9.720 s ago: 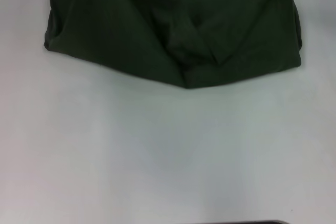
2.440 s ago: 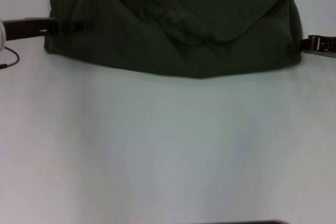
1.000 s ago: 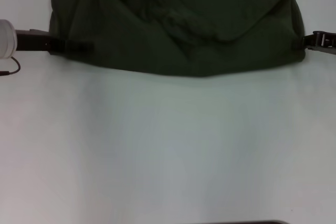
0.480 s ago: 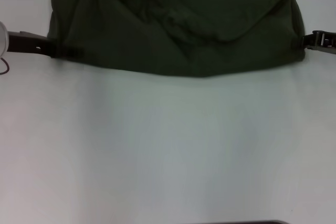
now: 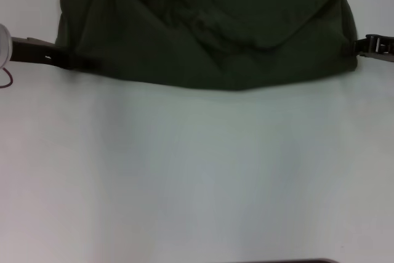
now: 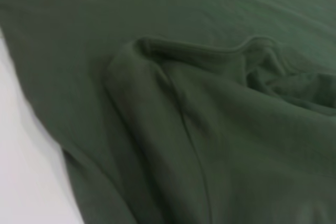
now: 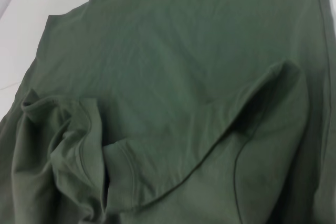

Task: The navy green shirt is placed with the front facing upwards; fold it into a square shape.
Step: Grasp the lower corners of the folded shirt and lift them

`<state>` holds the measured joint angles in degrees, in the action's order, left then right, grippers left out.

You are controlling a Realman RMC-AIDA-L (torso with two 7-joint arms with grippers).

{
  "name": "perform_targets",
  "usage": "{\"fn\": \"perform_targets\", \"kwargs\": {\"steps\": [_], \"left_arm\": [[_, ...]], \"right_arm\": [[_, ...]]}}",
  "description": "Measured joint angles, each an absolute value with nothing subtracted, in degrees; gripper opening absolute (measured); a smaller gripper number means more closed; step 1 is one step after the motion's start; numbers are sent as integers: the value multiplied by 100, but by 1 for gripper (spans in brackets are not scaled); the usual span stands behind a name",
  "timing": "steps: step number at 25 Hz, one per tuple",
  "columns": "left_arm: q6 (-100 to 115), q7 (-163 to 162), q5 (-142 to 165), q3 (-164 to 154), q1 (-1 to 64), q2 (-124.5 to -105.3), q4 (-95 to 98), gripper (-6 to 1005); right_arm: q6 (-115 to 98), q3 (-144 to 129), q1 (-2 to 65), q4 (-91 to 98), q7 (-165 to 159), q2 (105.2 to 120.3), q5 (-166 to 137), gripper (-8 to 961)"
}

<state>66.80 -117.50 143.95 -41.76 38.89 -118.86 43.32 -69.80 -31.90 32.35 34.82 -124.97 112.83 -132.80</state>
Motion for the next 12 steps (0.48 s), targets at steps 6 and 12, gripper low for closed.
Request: {"fn": "perform_targets", "kwargs": {"steps": [6,12], "left_arm": [[6824,-11750,14396,-4197,3976,-11875,4301,843],[6849,-11750,14396,-4208,4013,-11870,4296,843]], "right_arm": [[-6979,-3190,3234,3504,-12497,11283,-13280,27],[-6977,-3190,3234,3502,-12493,11283,-13280,26]]}}
